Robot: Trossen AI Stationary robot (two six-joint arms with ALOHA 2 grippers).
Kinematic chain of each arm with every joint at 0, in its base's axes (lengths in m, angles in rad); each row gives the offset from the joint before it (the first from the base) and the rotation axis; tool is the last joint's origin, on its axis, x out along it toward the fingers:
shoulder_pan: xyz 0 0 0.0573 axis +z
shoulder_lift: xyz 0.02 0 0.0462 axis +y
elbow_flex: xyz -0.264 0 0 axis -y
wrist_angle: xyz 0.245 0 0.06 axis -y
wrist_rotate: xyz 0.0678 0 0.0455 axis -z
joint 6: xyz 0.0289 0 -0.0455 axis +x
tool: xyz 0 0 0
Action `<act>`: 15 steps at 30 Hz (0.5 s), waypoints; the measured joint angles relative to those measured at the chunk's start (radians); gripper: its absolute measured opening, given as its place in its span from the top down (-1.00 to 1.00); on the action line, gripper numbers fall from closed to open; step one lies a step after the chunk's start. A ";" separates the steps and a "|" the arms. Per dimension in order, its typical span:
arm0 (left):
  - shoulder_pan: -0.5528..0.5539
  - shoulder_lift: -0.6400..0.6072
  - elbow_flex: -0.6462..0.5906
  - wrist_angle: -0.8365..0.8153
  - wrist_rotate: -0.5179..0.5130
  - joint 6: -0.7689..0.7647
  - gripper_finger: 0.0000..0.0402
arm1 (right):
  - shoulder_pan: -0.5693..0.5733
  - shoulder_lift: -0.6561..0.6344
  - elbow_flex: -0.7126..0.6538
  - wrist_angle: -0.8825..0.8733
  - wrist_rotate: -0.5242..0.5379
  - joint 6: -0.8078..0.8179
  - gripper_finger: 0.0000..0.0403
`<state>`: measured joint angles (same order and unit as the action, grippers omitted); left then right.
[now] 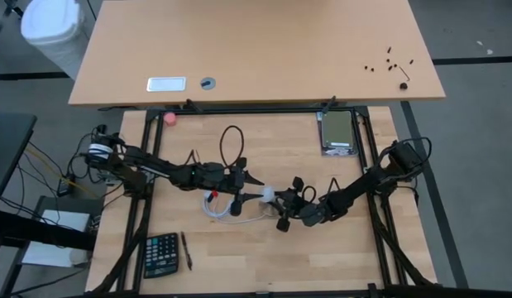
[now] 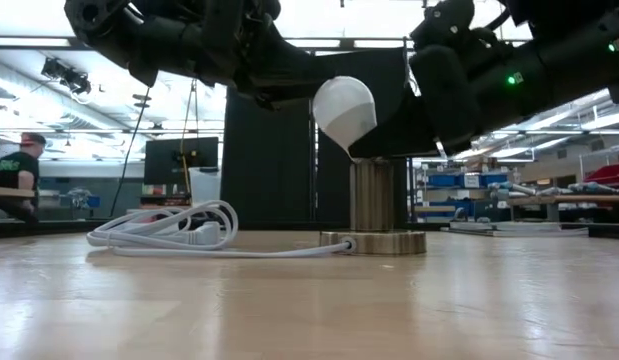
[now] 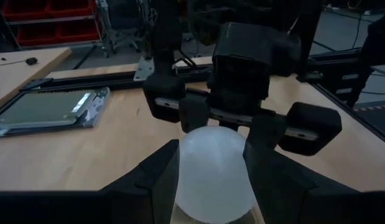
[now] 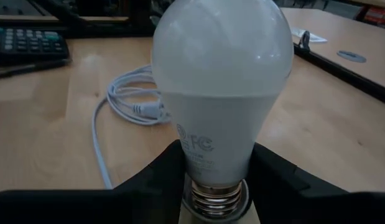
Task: Screw lightbulb
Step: Insert the lightbulb into the lamp
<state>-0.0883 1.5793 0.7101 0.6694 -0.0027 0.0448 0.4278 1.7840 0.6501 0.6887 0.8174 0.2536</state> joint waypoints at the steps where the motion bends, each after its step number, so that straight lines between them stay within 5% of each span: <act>1: 0.000 0.000 0.000 -0.004 0.001 0.000 0.06 | 0.000 0.000 -0.010 0.014 0.002 0.007 0.23; 15: 0.000 0.000 -0.001 0.006 0.005 0.003 0.06 | 0.001 -0.001 -0.074 0.148 0.004 0.000 0.23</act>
<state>-0.0879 1.5795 0.7094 0.6758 0.0025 0.0475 0.4290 1.7828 0.5758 0.8371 0.8218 0.2538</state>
